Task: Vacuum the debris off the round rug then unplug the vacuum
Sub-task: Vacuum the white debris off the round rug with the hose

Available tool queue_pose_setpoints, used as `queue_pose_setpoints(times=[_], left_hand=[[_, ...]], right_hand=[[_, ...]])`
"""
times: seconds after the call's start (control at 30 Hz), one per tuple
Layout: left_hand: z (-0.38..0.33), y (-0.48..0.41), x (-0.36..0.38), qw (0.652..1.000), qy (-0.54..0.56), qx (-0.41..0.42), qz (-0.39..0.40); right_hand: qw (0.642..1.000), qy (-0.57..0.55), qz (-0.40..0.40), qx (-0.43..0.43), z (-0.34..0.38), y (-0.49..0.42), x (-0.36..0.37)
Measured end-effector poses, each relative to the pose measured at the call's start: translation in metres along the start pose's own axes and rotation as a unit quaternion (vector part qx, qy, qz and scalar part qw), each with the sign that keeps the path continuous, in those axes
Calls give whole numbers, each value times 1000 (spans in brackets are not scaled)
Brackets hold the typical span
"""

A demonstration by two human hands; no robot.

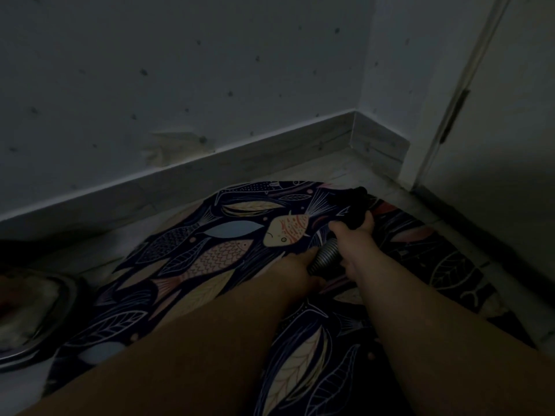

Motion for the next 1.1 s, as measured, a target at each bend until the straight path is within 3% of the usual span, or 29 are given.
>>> queue_pose_setpoints(times=[0.57,1.1], left_hand=[[65,106,-52,996,-20,-60,-57],[155,236,-71,970,75,-176,-150]], right_hand=[[979,154,130,5,-38,44,133],[930,258,259,27,-116,119,273]])
Point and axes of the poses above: each hand's wrist, its own y-axis away from the middle knuckle, its own x-axis out of the palm, z = x × y, the point moved 6 cm from there along -y, towards the middle knuckle, and after that the axes turned 14 degrees about x, right-handed, at the moved point
